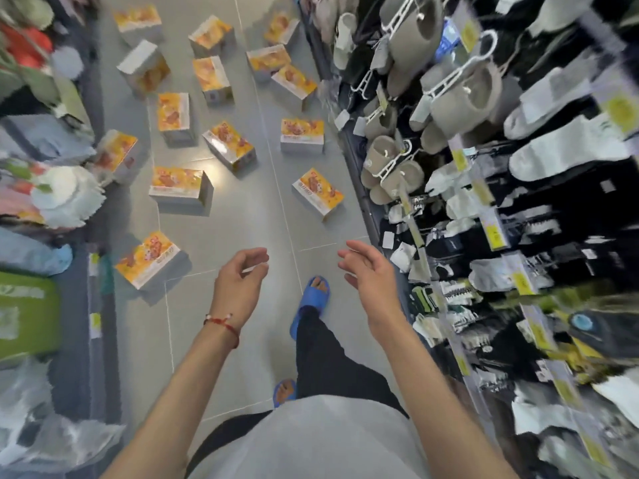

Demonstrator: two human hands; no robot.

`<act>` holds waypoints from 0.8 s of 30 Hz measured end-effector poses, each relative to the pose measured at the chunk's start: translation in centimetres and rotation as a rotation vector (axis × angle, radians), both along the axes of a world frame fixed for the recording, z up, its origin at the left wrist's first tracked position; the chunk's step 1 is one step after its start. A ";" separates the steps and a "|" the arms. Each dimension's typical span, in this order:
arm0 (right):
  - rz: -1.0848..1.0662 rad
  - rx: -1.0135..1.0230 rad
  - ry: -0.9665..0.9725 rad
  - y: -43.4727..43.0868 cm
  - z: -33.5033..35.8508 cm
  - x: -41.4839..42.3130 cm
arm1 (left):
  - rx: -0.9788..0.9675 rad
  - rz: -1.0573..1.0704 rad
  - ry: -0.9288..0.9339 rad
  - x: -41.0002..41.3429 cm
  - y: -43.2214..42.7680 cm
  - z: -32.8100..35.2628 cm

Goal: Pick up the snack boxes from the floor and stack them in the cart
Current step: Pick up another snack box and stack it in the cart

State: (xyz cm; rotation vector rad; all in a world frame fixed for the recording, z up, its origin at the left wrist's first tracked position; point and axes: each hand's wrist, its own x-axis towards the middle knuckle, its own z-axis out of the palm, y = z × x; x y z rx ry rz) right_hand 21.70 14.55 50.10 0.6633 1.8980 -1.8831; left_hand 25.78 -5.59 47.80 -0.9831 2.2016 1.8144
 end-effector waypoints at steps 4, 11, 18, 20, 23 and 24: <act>0.001 0.028 -0.021 -1.1 -1.1 -8.2 | -0.003 -0.010 -0.034 -9.0 -1.1 -0.6; 0.041 0.066 -0.067 -3.7 -1.9 -21.3 | 0.017 -0.035 -0.054 -23.2 -2.8 -0.9; -0.009 0.125 -0.146 -7.8 -5.6 -32.2 | 0.103 -0.085 -0.161 -35.5 -7.0 -4.8; -0.054 0.135 -0.165 -9.1 -7.4 -35.1 | 0.133 -0.082 -0.181 -39.0 -8.4 -6.6; -0.167 0.127 -0.227 -11.0 -10.4 -38.8 | 0.130 -0.106 -0.234 -43.6 -9.8 -9.6; -0.215 0.126 -0.244 -11.4 -11.6 -39.9 | 0.127 -0.125 -0.255 -44.8 -10.0 -10.9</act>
